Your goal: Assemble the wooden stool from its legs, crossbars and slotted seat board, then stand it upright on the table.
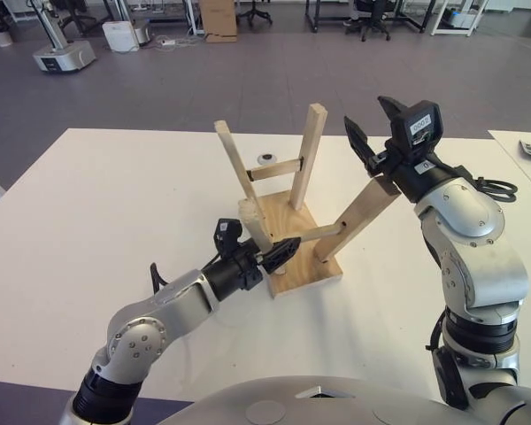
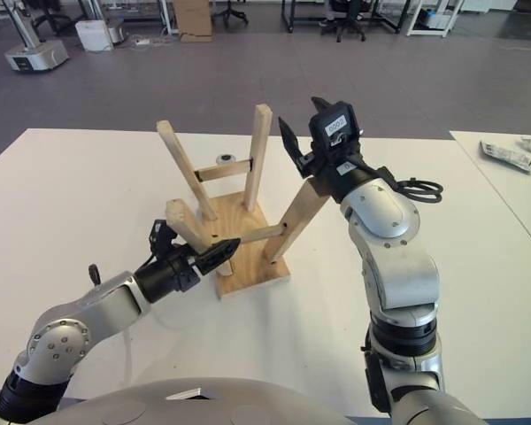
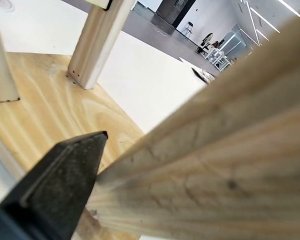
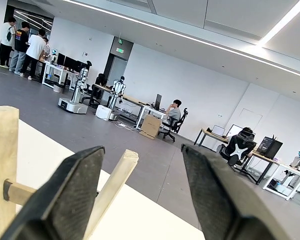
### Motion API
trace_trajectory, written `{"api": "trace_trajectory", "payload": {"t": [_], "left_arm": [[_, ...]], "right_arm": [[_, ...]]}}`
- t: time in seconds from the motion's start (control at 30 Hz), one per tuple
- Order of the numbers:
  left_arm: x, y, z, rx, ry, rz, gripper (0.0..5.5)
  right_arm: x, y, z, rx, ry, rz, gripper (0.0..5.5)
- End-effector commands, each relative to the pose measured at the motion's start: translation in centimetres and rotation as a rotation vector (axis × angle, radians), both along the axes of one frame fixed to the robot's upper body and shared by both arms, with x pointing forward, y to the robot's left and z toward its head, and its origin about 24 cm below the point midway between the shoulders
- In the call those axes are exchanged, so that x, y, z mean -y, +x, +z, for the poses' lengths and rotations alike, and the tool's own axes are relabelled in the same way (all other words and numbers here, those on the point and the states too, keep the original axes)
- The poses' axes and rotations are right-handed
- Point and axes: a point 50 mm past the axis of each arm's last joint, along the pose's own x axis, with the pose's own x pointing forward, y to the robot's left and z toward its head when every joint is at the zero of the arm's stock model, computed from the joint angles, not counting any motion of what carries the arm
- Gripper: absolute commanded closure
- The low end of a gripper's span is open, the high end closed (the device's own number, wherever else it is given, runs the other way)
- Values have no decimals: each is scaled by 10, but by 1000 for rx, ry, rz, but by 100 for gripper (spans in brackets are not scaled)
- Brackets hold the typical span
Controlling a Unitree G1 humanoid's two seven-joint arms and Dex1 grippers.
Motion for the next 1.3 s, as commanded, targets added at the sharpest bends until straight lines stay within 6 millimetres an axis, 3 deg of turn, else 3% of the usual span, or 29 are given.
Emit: {"api": "trace_trajectory", "payload": {"t": [0.03,0.2,0.37,0.5,0.6,0.7,0.8,0.83,0.93,1.0,1.13,1.3], "left_arm": [[2,1,-11,-30,57,23,121],[0,0,8,77,63,-18,121],[-15,-3,43,235,91,-44,121],[-40,13,103,517,104,71,121],[-41,22,155,728,-26,130,121],[-37,31,178,819,-93,212,121],[-36,41,164,762,-7,269,121],[-34,43,145,683,73,255,121],[-19,23,46,316,381,21,121],[-8,11,8,198,409,-53,121],[4,25,4,233,383,-32,121],[6,22,5,265,402,-54,121]], "right_arm": [[-7,3,-59,-334,-27,44,260],[-4,9,-53,-297,-31,33,260],[2,12,-51,-285,-31,14,260],[7,12,-52,-288,-36,3,260],[4,12,-51,-286,-36,11,260],[-1,12,-48,-278,-35,35,260],[-6,12,-43,-257,-46,56,260],[-8,12,-40,-247,-49,64,260],[-13,12,-33,-219,-52,79,260],[-16,13,-29,-206,-30,96,260],[-27,13,-27,-208,14,136,260],[-56,1,-39,-261,72,225,260]]}}
